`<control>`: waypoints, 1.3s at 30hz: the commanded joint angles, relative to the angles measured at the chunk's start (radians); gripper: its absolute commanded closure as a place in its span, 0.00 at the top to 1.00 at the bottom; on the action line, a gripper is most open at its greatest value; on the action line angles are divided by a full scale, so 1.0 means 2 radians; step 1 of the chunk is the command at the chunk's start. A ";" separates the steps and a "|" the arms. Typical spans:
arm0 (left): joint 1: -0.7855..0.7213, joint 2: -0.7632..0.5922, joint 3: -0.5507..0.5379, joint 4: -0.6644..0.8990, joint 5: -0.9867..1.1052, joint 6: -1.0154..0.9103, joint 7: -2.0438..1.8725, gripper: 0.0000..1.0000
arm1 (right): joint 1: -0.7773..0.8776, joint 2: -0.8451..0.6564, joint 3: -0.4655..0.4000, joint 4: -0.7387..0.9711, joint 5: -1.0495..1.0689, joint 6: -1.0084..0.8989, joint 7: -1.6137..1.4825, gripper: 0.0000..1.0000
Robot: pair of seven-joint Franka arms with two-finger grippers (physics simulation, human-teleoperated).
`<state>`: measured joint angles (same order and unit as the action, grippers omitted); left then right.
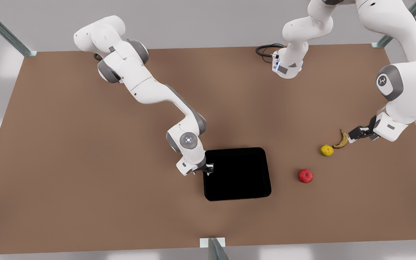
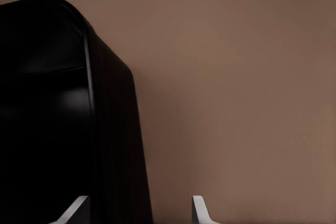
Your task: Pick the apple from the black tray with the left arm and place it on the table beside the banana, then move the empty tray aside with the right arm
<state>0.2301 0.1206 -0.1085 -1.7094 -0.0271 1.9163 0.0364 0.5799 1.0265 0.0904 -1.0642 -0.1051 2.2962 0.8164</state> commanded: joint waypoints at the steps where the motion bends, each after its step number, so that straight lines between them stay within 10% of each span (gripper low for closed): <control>1: 0.000 0.000 0.000 0.000 0.001 0.000 0.005 1.00 | 0.001 0.000 0.000 0.001 0.000 0.002 0.000 0.78; 19: 0.000 0.000 0.000 0.000 0.001 0.000 0.005 1.00 | 0.002 -0.002 0.001 0.000 0.000 0.019 -0.016 0.19; 39: 0.000 0.000 0.000 0.000 0.001 0.000 0.004 1.00 | -0.094 -0.185 -0.040 -0.003 0.082 -0.286 -0.410 0.14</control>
<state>0.2301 0.1206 -0.1085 -1.7100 -0.0270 1.9163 0.0455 0.4057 0.6660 0.0158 -1.0712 0.0218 1.8932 0.4934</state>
